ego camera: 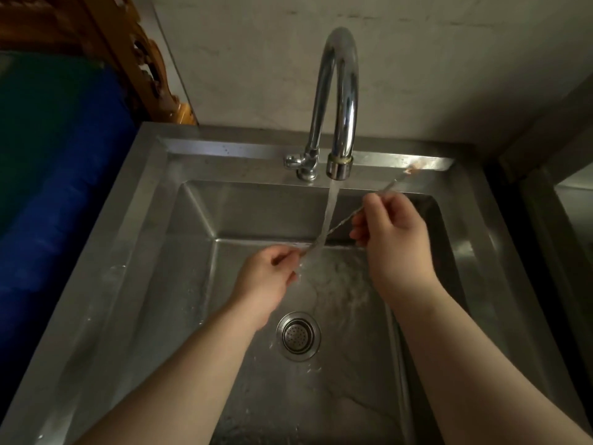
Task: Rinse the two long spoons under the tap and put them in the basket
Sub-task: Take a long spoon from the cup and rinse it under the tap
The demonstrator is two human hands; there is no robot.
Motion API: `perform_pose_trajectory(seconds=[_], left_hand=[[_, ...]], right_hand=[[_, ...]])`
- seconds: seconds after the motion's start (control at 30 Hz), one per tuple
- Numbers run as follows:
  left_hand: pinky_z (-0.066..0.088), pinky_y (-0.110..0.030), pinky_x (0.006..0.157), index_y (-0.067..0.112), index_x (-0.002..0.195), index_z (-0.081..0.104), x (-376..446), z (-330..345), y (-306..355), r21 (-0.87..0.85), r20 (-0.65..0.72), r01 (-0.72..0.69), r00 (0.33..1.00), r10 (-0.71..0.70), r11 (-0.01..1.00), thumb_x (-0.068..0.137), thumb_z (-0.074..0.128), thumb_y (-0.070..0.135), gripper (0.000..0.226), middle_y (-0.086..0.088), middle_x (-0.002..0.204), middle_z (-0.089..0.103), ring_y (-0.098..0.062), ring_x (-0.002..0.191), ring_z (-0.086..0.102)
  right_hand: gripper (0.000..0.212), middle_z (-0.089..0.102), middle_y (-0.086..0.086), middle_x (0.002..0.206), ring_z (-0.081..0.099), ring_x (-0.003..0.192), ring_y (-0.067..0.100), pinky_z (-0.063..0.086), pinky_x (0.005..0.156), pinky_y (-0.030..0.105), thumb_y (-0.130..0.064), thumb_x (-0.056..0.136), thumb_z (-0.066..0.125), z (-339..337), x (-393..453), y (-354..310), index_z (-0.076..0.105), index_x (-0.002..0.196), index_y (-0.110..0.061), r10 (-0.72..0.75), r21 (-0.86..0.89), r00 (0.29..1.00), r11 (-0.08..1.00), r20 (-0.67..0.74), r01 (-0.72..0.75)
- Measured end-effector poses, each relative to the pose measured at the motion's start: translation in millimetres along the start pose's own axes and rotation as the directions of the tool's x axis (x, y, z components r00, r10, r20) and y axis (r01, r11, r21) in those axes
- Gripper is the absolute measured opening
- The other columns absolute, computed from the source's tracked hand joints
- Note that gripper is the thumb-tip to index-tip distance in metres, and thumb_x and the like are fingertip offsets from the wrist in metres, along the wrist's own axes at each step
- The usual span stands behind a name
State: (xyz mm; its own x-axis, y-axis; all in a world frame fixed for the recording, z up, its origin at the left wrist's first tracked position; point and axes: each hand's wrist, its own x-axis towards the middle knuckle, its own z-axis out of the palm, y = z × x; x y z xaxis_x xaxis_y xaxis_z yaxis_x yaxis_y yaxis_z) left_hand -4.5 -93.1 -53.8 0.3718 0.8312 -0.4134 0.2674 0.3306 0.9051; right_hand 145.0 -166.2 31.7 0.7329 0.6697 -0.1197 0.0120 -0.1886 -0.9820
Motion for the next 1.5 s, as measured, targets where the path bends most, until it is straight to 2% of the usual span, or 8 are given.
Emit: perform_pose_trajectory(seconds=[0.37,0.5,0.67,0.93,1.03,1.17,1.33,1.5], left_hand=[[0.046,-0.018,0.048,0.033,0.072,0.064,-30,37,-29,-0.07,0.109,-0.018,0.994,0.025,0.997,0.095,0.052,0.021,0.028,0.004,0.071,0.072,-0.01,0.049,0.058],[0.046,-0.017,0.05,0.034,0.074,0.067,-25,43,-28,-0.1,0.117,-0.034,0.992,0.046,0.994,0.08,0.058,0.034,0.011,0.007,0.059,0.063,-0.008,0.05,0.058],[0.05,-0.015,0.055,0.028,0.073,0.069,-18,39,-40,-0.052,0.135,-0.014,0.991,0.021,0.999,0.092,0.06,0.012,0.026,0.001,0.069,0.067,-0.011,0.057,0.067],[0.043,-0.009,0.055,0.036,0.071,0.063,-20,35,-36,0.026,0.128,-0.156,0.98,0.152,0.987,0.095,0.046,0.027,0.032,0.016,0.06,0.064,0.004,0.056,0.056],[0.045,-0.019,0.053,0.03,0.083,0.066,-19,42,-36,-0.14,0.139,-0.094,0.984,0.114,0.986,0.093,0.048,0.018,0.024,0.009,0.06,0.062,-0.005,0.056,0.057],[0.039,-0.04,0.06,0.032,0.073,0.058,-21,46,-52,-0.045,0.112,-0.09,0.989,0.094,0.995,0.088,0.047,0.035,0.018,0.008,0.058,0.055,-0.014,0.059,0.049],[0.041,-0.01,0.053,0.033,0.073,0.059,-30,41,-71,0.086,0.071,-0.094,0.994,0.088,0.992,0.089,0.049,0.023,0.022,0.015,0.063,0.065,0.004,0.057,0.058],[0.038,-0.005,0.052,0.035,0.068,0.059,-29,37,-70,0.141,0.076,-0.1,0.993,0.09,0.985,0.092,0.052,0.009,0.036,0.02,0.061,0.065,0.008,0.057,0.058]], right_hand=[[0.009,0.06,-0.008,0.068,0.052,0.057,0.003,0.047,0.054,0.02,-0.027,0.095,0.056,30,-1,29,0.063,0.091,-0.023,0.002,-0.187,0.971,0.981,0.24,0.044],[0.009,0.06,-0.01,0.068,0.055,0.061,0.003,0.048,0.059,0.022,-0.024,0.094,0.058,30,-2,33,0.064,0.087,-0.022,0.039,-0.248,0.97,0.969,0.24,0.023],[0.007,0.064,0.004,0.073,0.056,0.061,0.013,0.053,0.061,0.038,-0.015,0.093,0.058,28,-7,34,0.065,0.093,-0.017,0.091,-0.228,0.966,0.973,0.242,-0.035],[0.005,0.065,0.008,0.074,0.063,0.058,0.032,0.058,0.057,0.052,-0.012,0.092,0.06,27,-12,39,0.064,0.095,-0.012,0.16,-0.252,0.955,0.963,0.251,-0.096],[0.006,0.069,0.007,0.08,0.068,0.063,0.027,0.059,0.048,0.045,-0.015,0.092,0.06,27,-15,46,0.065,0.093,-0.017,0.175,-0.244,0.958,0.963,0.229,-0.118],[0.011,0.067,-0.007,0.07,0.06,0.047,0.004,0.049,0.041,0.022,-0.024,0.093,0.058,27,-19,53,0.066,0.086,-0.02,0.141,-0.264,0.967,0.961,0.211,-0.082],[0.015,0.063,-0.009,0.06,0.06,0.05,0.013,0.059,0.05,0.047,-0.029,0.093,0.057,28,-27,61,0.066,0.081,-0.026,0.155,-0.262,0.966,0.96,0.209,-0.098],[0.012,0.063,-0.006,0.064,0.064,0.059,0.018,0.059,0.058,0.043,-0.029,0.091,0.059,32,-27,64,0.066,0.083,-0.026,0.105,-0.267,0.981,0.962,0.16,-0.06]])
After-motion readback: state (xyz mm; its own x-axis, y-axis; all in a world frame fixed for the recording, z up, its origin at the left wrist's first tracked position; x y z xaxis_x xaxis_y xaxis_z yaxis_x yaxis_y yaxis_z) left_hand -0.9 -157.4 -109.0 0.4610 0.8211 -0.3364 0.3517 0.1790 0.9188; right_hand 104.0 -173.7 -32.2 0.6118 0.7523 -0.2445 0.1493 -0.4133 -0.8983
